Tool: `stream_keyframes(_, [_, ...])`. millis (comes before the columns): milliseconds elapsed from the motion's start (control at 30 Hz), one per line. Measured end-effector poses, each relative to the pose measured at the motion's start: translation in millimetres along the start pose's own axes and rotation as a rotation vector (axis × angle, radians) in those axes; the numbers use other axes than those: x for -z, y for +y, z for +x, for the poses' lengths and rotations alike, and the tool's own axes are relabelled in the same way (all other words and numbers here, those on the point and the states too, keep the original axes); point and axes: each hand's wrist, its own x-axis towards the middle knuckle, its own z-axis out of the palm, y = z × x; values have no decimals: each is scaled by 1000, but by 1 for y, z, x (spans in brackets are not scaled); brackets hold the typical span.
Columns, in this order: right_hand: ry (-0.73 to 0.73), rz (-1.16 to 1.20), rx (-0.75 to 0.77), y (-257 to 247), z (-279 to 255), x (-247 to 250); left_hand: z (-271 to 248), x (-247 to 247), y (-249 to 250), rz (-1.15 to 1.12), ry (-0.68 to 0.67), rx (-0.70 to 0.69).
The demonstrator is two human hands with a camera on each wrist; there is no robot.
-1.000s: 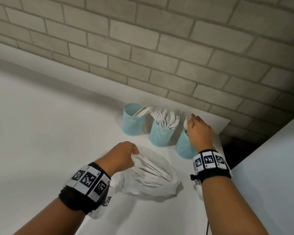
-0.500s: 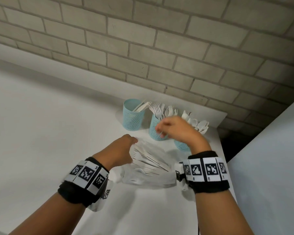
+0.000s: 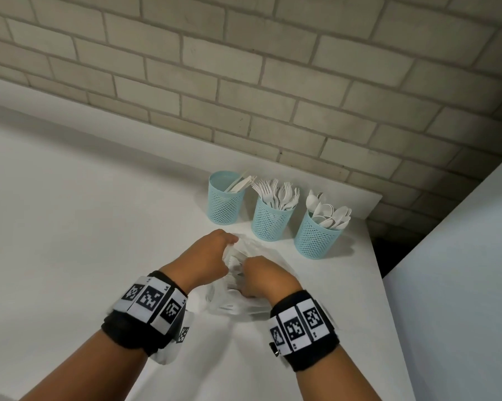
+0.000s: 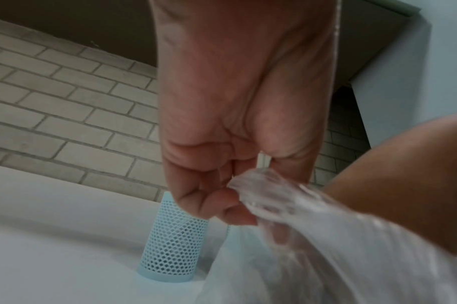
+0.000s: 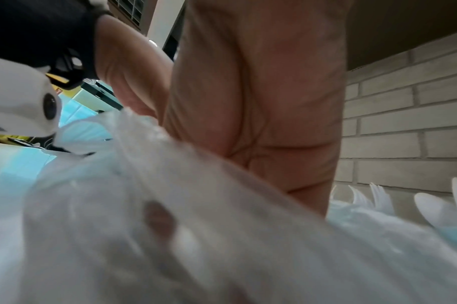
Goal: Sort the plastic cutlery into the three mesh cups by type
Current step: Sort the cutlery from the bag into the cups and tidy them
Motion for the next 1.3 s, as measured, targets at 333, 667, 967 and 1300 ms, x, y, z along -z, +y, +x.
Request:
stream_keyframes(333, [-134,-181,21,-4,9,5,2,-6,2,-33,-4,-2])
stream_keyframes(667, [-129,-192,-51,-5,14,-12,1,-7,3,-40,-6,-5])
stream_keyframes(967, [-97,-128,-24,5,11,-8,-2,-7,8,-49,31,-18])
stream_keyframes(1300, [-64,88,10,5,-6,-8,-2,-11,10,-59,37,-7])
